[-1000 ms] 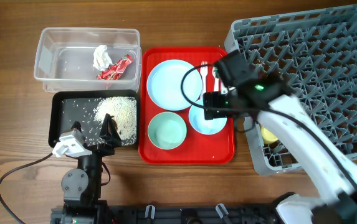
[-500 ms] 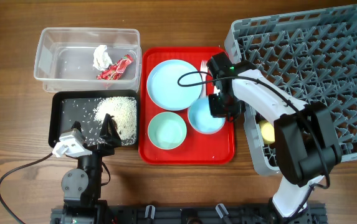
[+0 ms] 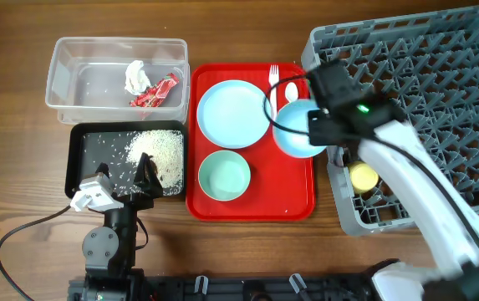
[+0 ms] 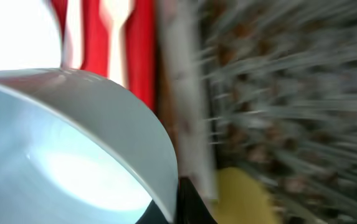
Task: Sort waste into correct bins and load items into the dishwasher rack
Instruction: 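Grasp the light-blue bowl with the right gripper and lift it, then place the light-blue bowl into the rack with the right gripper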
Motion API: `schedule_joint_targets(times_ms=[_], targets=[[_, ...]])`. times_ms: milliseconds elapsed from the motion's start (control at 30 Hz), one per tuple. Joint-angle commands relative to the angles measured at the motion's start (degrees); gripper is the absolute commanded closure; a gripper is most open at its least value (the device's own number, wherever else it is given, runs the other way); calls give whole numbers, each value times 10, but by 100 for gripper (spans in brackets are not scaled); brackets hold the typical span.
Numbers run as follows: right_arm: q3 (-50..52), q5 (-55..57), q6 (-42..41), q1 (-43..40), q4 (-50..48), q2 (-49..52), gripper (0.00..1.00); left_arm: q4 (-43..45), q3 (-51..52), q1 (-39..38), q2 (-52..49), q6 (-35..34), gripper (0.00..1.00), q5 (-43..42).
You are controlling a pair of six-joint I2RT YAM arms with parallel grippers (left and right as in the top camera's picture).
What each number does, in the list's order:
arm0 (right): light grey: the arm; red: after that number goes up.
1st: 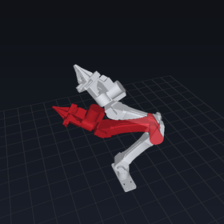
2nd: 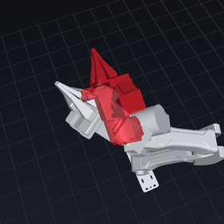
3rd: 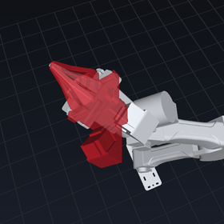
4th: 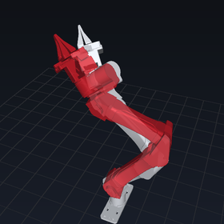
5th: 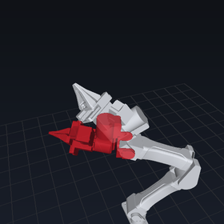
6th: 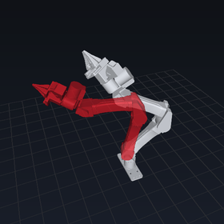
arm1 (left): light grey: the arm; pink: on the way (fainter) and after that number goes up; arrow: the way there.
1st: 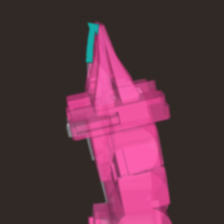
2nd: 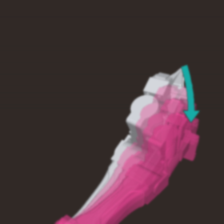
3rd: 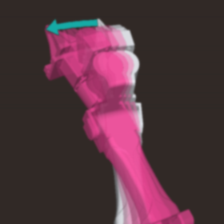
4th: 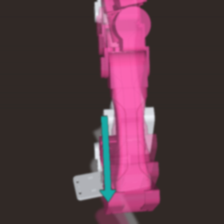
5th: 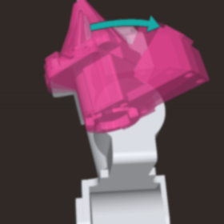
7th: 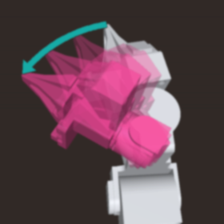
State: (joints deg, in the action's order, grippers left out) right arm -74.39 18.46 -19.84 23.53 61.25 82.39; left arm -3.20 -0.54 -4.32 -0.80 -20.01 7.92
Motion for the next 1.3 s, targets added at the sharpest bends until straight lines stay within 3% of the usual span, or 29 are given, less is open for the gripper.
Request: schedule_joint_targets(times_ms=[0,100,300,433,500,667,1000,1267], targets=[[-7,252,-107,-7,29,-76,96,0,2,6,4,1,0,11],[-7,379,-165,-41,28,-105,96,0,2,6,4,1,0,11],[-7,466,-159,-106,-7,-85,96,0,2,6,4,1,0,11],[-7,514,-40,-132,-87,-40,96,0,2,6,4,1,0,11],[-7,512,52,-140,-129,-15,96,0,2,6,4,1,0,11],[-6,463,123,-155,-141,40,96,0,2,6,4,1,0,11],[-3,512,175,-197,-141,150,95,0,2,6,4,1,0,11],[19,533,184,-198,-133,166,96,0,2,6,4,1,0,11]])
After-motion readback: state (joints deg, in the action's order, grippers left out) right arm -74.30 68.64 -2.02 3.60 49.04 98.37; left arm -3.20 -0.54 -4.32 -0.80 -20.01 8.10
